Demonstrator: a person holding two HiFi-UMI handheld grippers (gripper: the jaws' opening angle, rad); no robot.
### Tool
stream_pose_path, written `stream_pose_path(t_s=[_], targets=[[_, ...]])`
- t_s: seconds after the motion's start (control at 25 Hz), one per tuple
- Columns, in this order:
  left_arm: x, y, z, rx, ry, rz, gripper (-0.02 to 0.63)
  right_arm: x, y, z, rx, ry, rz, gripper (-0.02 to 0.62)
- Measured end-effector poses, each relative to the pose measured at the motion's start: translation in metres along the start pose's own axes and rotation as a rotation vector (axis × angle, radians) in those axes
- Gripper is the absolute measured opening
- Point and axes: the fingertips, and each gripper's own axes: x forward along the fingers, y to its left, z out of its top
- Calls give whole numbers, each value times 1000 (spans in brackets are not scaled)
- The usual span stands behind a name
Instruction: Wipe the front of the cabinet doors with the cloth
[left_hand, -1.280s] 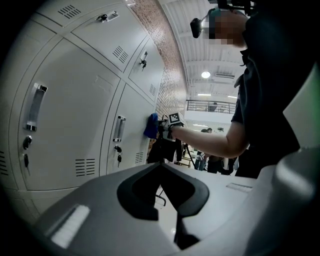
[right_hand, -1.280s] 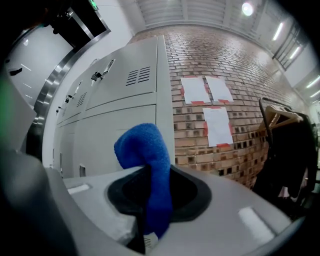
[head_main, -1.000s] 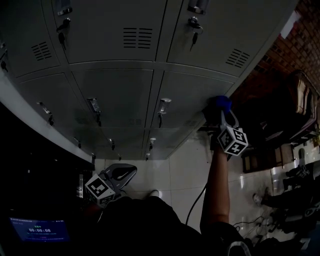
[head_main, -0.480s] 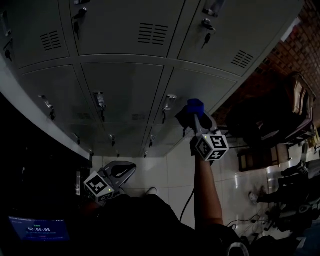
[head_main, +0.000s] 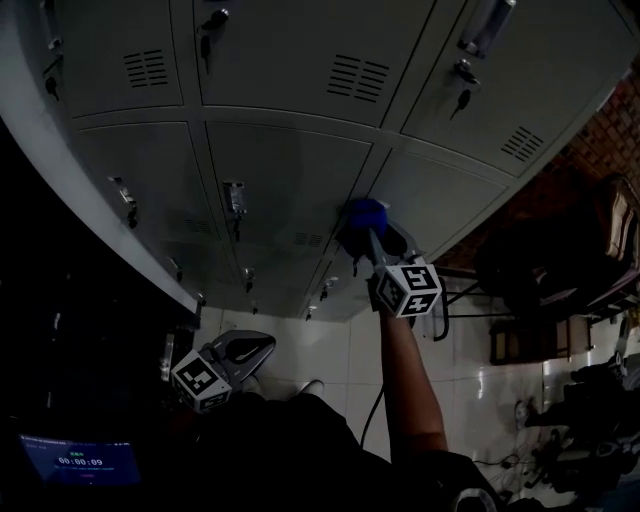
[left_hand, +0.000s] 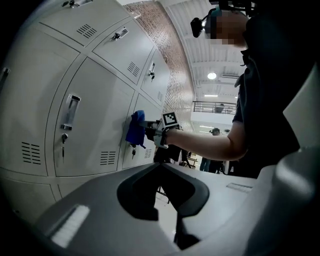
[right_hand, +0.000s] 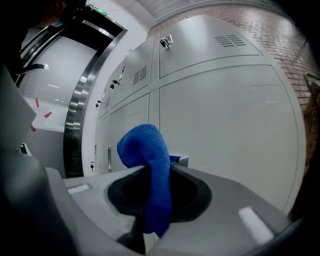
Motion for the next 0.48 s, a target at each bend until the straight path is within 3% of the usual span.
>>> stream_pose_path(t_s=[0.48], targets=[[0, 4, -3, 1, 21, 40, 0, 16, -12, -9, -20, 27, -7, 78]])
